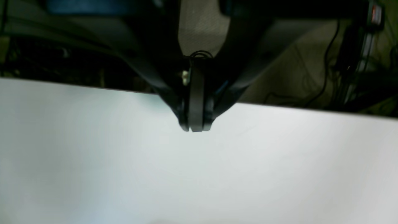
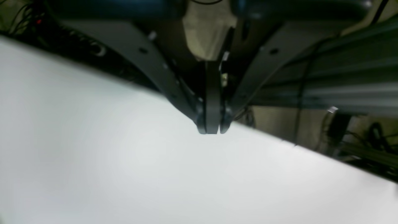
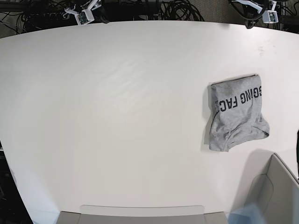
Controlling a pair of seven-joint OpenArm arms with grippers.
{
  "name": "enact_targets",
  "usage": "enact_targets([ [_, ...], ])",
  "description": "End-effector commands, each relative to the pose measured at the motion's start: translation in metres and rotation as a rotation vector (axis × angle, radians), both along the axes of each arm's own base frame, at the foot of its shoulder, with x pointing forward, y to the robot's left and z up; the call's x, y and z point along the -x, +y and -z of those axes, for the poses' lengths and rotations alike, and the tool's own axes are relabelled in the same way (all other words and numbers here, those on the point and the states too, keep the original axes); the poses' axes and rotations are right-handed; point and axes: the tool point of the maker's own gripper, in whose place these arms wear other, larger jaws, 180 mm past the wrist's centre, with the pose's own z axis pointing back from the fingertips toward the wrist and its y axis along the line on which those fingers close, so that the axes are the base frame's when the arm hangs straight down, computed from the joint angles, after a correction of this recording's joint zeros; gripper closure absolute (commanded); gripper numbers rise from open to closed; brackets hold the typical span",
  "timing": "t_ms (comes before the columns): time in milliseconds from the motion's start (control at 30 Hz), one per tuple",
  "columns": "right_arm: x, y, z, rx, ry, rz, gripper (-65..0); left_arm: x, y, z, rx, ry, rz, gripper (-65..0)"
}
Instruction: Fold the T-shirt properly
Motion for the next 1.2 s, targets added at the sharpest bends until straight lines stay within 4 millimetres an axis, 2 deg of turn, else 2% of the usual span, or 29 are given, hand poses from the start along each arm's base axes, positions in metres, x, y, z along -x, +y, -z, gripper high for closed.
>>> enact_targets([
  [0,-0.001,0.004,-0.011,-0.045,-0.041,0.02,0.0,0.011,0.011,-0.007,-0.024,0.002,-0.027,0.0],
  [200,0.022,0.007,-0.012,-0.103,-0.025,0.086,0.0,0.051,0.041,0.003,-0.055,0.069,-0.159,0.0],
  [300,0.035,0.006,-0.001,-0.135,-0.002,0.122,0.0,0.066,0.046,0.014,-0.078,0.134,-0.161,0.0],
  [367,0.046,0.006,0.009,-0.16,0.023,0.152,0.0,0.086,0.047,0.028,-0.097,0.201,-0.177,0.0],
  [467,0.063,0.004,0.026,-0.193,0.059,0.205,0.0,0.092,0.049,0.042,-0.136,0.171,-0.214,0.0],
  [533,0.074,0.004,0.039,-0.215,0.087,0.241,0.0,0.106,0.045,0.062,-0.145,0.192,-0.234,0.0],
  [700,0.088,0.006,0.072,-0.256,0.15,0.303,0.0,0.123,0.023,0.13,-0.078,0.289,-0.252,0.0],
  [833,0.094,0.009,0.098,-0.279,0.199,0.331,0.0,0.122,0.009,0.172,-0.033,0.327,-0.253,0.0],
  [900,0.095,0.001,0.112,-0.268,0.22,0.352,0.0,0.118,-0.001,0.192,0.004,0.343,-0.256,0.0],
  [1000,0.094,-0.013,0.145,-0.197,0.272,0.342,0.0,0.118,-0.012,0.216,0.063,0.374,-0.275,0.0],
  [1100,0.086,-0.05,0.182,-0.102,0.321,0.379,0.0,0.109,-0.023,0.234,0.13,0.387,-0.287,0.0],
  [1167,0.088,-0.074,0.203,-0.043,0.379,0.372,0.0,0.108,-0.042,0.245,0.192,0.402,-0.262,0.0],
])
